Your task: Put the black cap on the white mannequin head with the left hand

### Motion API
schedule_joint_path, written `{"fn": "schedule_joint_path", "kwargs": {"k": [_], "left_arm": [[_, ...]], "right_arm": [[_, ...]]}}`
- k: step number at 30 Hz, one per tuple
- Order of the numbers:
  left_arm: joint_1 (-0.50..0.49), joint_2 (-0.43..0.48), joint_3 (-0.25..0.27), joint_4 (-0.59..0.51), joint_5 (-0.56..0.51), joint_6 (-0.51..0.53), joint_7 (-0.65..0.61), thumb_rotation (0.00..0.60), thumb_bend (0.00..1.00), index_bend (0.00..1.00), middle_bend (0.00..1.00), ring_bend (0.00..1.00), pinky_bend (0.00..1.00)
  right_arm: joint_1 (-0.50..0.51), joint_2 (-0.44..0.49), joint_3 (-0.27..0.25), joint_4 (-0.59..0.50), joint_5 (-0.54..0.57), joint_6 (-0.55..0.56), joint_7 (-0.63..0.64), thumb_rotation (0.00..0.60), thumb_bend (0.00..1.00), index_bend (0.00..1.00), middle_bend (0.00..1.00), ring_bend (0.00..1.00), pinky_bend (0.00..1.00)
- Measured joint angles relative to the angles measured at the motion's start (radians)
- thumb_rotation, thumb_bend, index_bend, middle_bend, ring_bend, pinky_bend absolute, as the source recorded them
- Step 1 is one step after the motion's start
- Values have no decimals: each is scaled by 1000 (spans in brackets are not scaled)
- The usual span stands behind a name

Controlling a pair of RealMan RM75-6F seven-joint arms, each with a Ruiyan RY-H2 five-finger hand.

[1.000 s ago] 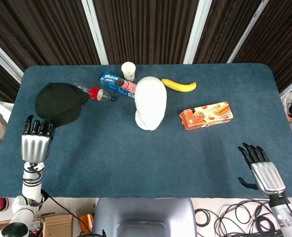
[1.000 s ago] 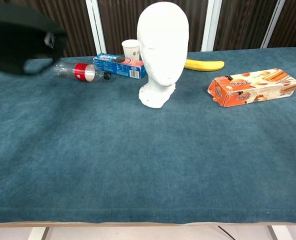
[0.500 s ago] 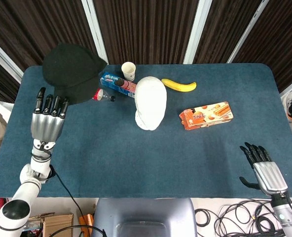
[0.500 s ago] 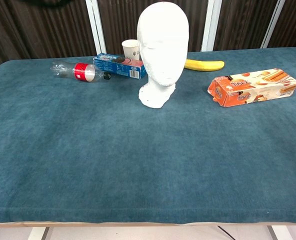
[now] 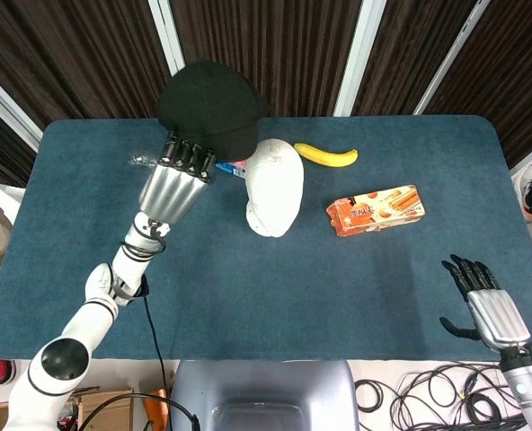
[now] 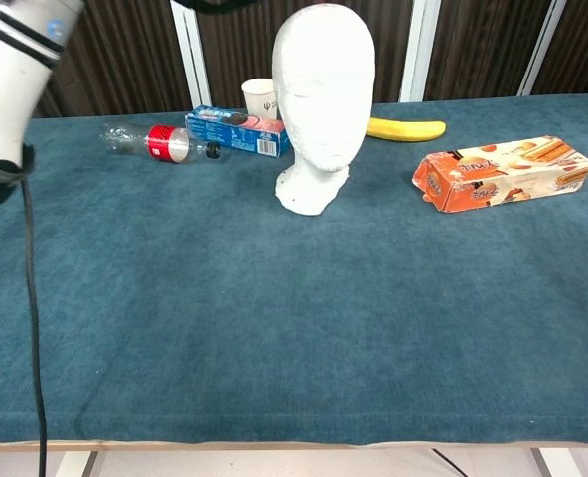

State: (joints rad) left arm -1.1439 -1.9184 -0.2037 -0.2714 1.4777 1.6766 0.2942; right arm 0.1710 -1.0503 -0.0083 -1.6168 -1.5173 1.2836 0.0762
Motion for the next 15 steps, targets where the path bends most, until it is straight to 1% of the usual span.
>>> {"fn": "schedule_joint_path", "kwargs": {"k": [7,15], "left_arm": [[-70,-78,17,42,16,-77,26,600,562,766,753,594,403],[-104,-126,41,66,34,-103,38,600,563,766,752,594,403]], "right_arm": [[-2,19,-7,7,-21,9,55,600,173,0,0,0,0],[-10,35,-16,21,-46,29,100,600,173,0,0,0,0]]}}
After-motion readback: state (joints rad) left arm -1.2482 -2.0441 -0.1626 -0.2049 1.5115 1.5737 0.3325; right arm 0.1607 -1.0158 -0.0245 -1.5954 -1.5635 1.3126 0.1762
